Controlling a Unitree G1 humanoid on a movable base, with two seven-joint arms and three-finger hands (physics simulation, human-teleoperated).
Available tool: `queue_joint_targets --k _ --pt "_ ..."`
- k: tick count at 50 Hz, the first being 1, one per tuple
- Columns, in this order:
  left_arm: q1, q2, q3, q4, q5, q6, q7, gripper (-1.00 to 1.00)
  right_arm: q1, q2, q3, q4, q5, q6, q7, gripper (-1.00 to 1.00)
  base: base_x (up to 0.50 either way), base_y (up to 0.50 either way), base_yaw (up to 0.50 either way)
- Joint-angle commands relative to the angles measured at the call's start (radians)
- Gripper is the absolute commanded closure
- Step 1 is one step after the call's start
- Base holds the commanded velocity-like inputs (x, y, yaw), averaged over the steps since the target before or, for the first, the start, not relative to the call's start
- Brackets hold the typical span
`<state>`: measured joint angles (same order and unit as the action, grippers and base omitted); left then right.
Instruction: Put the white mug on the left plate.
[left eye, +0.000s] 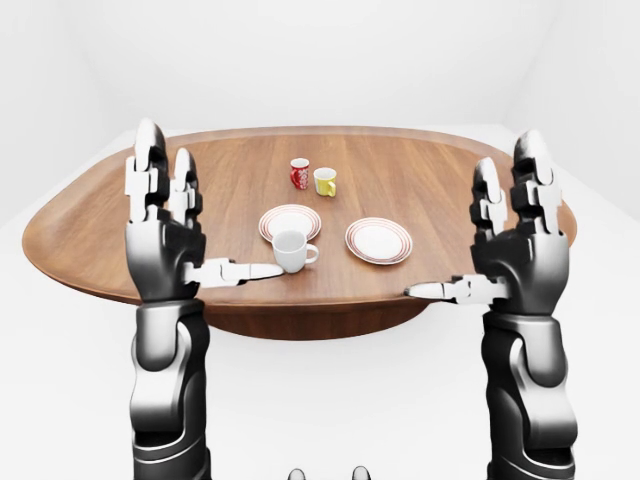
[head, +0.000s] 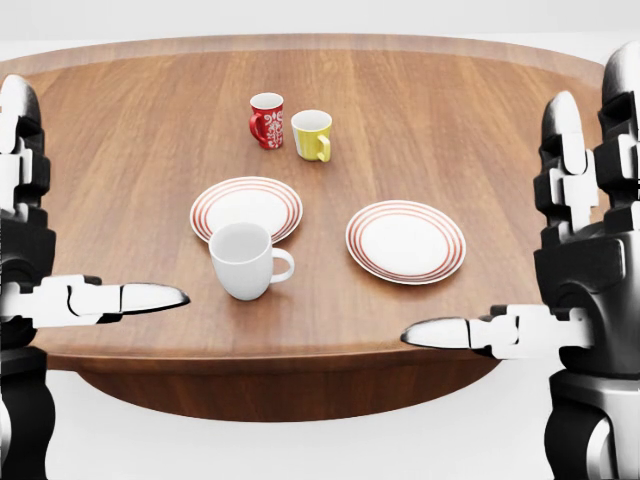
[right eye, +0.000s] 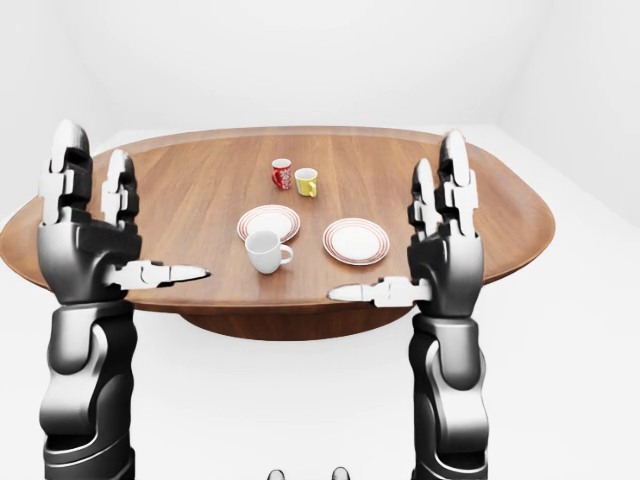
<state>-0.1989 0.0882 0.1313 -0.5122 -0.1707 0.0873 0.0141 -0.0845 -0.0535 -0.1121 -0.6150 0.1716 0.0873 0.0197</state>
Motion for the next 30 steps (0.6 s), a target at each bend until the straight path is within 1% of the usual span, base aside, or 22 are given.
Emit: queue_joint_targets --k 1,3,10,12,16,30 --pt "-0.041 0.016 0.021 -0.127 -0.044 0.0 0.018 -1.0 -0.018 -0.015 -0.027 -0.168 0.048 0.0 -0.001 -1.0 0.0 0.0 0.0" --pt "-0.041 0.017 0.021 -0.128 -0.043 0.0 0.018 -1.0 -0.019 -0.013 -0.032 -0.176 0.058 0.0 0.0 -1.0 0.0 0.0 0.0" --pt "-0.041 0.018 0.024 -0.13 -0.047 0.0 0.019 -1.0 -0.025 -0.015 -0.033 -0.178 0.069 0.0 -0.01 -1.0 0.0 0.5 0.0" --pt "-0.049 0.015 0.039 -0.132 -0.072 0.0 0.029 -1.0 -0.021 -0.015 -0.031 -0.172 0.063 0.0 -0.01 -1.0 0.0 0.5 0.0" --pt "-0.052 0.026 0.036 -0.139 -0.071 0.0 0.032 -1.0 -0.022 -0.016 -0.032 -0.177 0.067 0.0 -0.009 -1.0 0.0 0.5 0.0" --pt "-0.047 0.028 0.034 -0.138 -0.07 0.0 0.029 -1.0 -0.016 -0.015 -0.028 -0.176 0.066 0.0 -0.003 -1.0 0.0 0.5 0.0"
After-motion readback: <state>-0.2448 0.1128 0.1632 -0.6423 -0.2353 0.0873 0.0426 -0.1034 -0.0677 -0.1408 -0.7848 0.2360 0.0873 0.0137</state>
